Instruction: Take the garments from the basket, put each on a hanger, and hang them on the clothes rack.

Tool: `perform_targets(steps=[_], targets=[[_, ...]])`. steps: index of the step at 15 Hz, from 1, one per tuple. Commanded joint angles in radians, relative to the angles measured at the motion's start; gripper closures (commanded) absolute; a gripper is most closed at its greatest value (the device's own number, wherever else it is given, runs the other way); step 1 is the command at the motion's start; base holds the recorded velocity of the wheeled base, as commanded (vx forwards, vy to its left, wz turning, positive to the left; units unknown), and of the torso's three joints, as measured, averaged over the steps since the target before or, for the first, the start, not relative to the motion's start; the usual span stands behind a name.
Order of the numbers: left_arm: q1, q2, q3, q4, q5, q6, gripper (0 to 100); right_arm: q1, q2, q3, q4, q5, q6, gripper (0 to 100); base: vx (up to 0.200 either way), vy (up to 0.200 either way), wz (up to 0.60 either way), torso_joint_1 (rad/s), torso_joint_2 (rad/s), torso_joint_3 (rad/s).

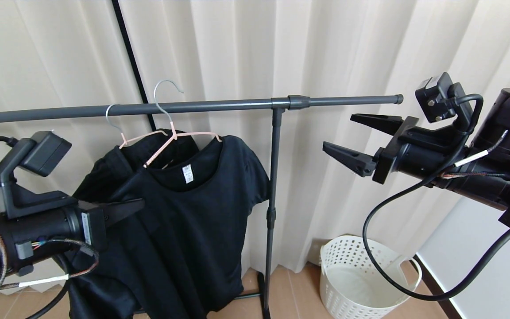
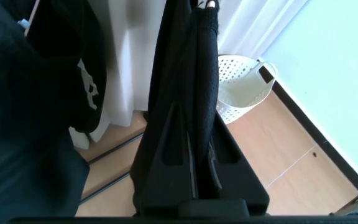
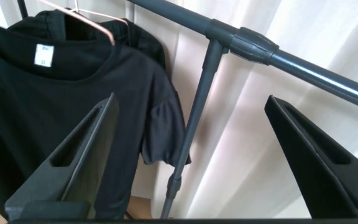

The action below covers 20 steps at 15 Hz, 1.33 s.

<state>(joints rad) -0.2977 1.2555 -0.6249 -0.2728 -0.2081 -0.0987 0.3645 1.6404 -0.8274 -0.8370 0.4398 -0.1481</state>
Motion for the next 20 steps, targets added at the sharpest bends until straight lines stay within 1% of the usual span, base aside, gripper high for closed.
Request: perform_targets(steps=[1,3,4,5,9,12,15,17,20], targets=[[-0.023,0.087,-0.05,0.0,0.024,-0.015,100,0.001,-0.004,0.002,-0.001,0.0,-0.001,0,0.0,0.0,0.0,0.0,0.0,0.0],[-0.049,0.134,-0.088,0.001,0.084,-0.029,100,-0.001,-0.005,0.004,-0.001,0.0,-0.001,0,0.0,0.0,0.0,0.0,0.0,0.0],[-0.049,0.134,-0.088,0.001,0.084,-0.029,100,-0.001,-0.005,0.004,-0.001,0.0,-0.001,0,0.0,0.0,0.0,0.0,0.0,0.0],[-0.057,0.166,-0.111,0.001,0.107,-0.029,100,0.001,-0.005,0.004,-0.001,0.0,-0.001,0,0.0,0.0,0.0,0.0,0.0,0.0],[-0.055,0.248,-0.179,0.0,0.144,-0.042,100,-0.001,-0.007,0.007,-0.002,0.0,-0.002,0,0.0,0.0,0.0,0.0,0.0,0.0],[-0.052,0.291,-0.226,0.0,0.151,-0.044,100,-0.001,-0.008,0.007,-0.004,0.0,-0.002,0,0.0,0.0,0.0,0.0,0.0,0.0],[-0.051,0.331,-0.249,-0.002,0.164,-0.045,100,-0.001,-0.013,0.008,-0.004,0.0,-0.002,0,0.0,0.0,0.0,0.0,0.0,0.0],[-0.051,0.349,-0.263,-0.002,0.164,-0.059,100,-0.001,-0.013,0.008,-0.004,0.0,-0.002,0,0.0,0.0,0.0,0.0,0.0,0.0],[-0.047,0.36,-0.265,-0.002,0.164,-0.061,100,-0.001,-0.014,0.008,-0.004,0.0,-0.002,0,0.0,0.0,0.0,0.0,0.0,0.0]])
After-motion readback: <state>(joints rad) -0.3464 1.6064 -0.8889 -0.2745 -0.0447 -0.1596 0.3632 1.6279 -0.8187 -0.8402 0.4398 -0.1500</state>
